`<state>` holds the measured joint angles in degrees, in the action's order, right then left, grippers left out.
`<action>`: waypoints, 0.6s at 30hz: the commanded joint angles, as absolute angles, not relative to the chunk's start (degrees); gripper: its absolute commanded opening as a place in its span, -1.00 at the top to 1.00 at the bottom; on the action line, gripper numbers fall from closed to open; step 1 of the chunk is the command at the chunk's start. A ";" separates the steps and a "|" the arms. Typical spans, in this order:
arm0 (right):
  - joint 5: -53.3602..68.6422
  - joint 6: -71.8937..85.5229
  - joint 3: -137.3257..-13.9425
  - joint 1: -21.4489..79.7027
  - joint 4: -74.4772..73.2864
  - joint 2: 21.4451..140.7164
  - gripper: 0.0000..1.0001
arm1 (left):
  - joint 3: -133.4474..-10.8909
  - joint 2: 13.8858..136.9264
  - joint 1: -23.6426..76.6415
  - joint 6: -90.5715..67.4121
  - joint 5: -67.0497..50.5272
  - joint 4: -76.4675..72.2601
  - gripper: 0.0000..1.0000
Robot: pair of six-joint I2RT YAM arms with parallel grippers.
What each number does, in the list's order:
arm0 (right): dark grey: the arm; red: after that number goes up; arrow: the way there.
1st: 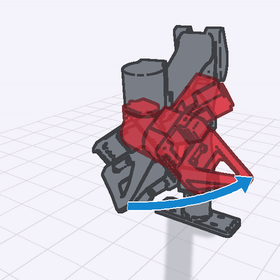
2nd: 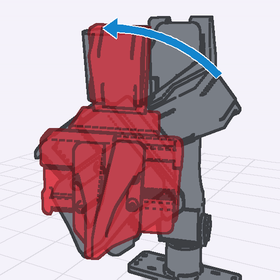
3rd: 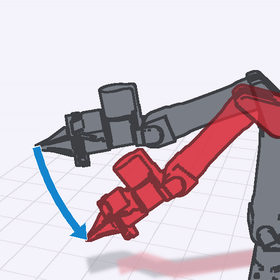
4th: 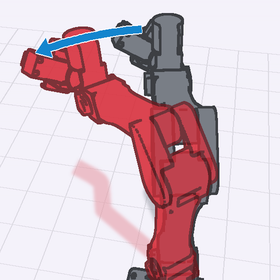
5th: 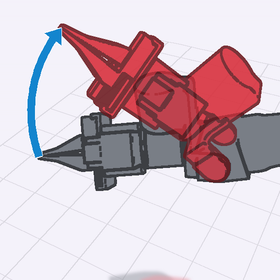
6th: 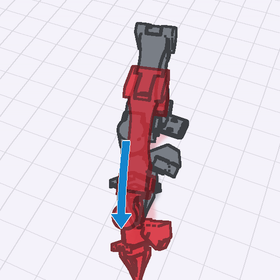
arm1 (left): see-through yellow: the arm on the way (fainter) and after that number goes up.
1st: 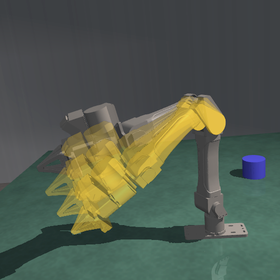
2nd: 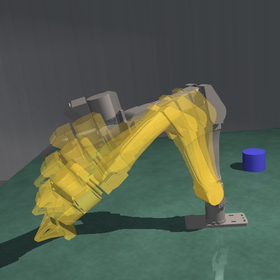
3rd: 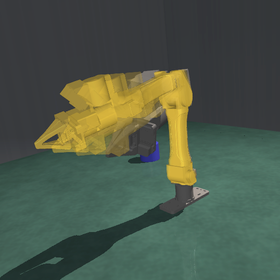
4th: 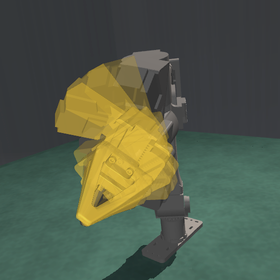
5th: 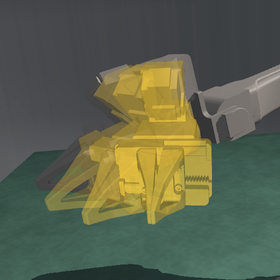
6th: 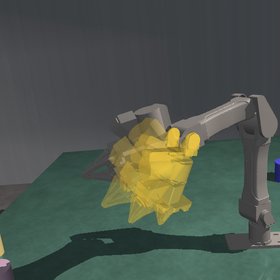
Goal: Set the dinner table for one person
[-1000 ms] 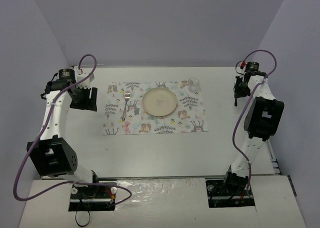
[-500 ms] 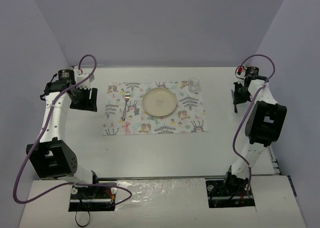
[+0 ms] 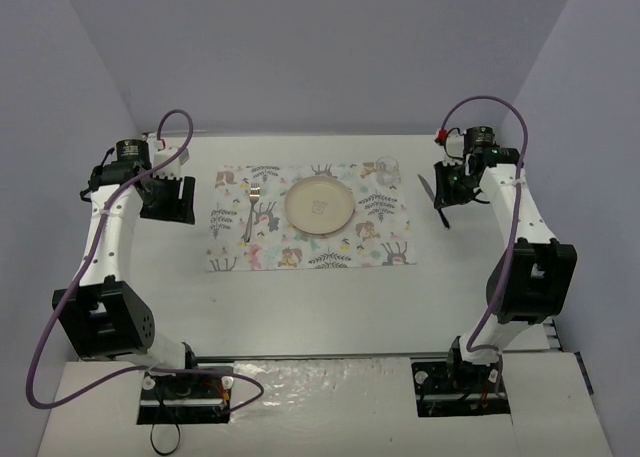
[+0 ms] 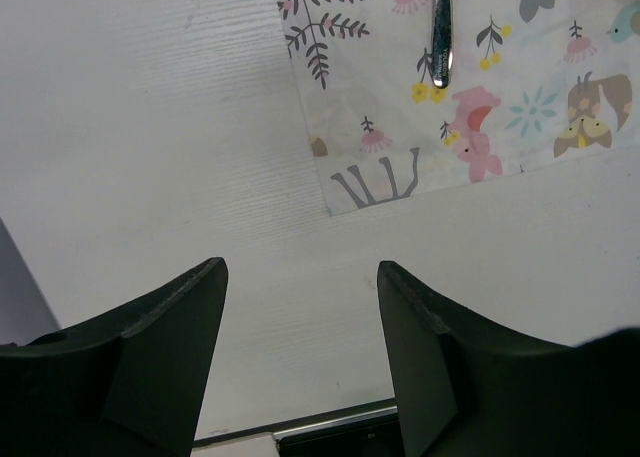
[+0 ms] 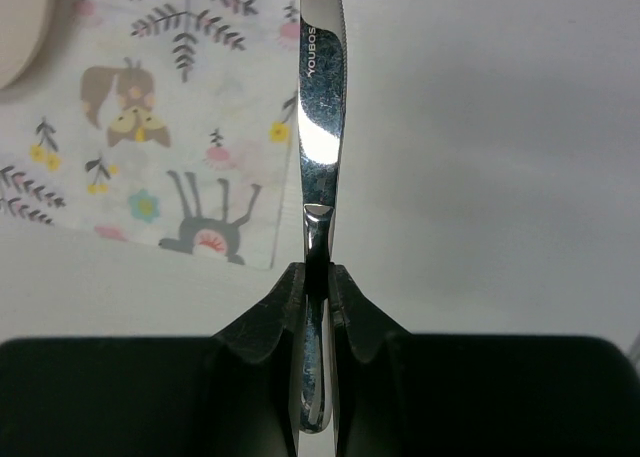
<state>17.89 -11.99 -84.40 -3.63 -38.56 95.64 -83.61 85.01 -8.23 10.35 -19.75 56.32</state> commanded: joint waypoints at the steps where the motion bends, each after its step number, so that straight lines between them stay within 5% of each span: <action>1: 24.59 -10.23 -83.75 1.49 -42.31 92.53 1.00 | -84.79 82.79 -8.35 9.40 -20.54 55.53 -0.18; 18: 20.26 -0.76 -82.09 15.54 -34.33 99.12 1.00 | -82.79 80.85 -8.35 9.08 -17.11 56.87 -0.19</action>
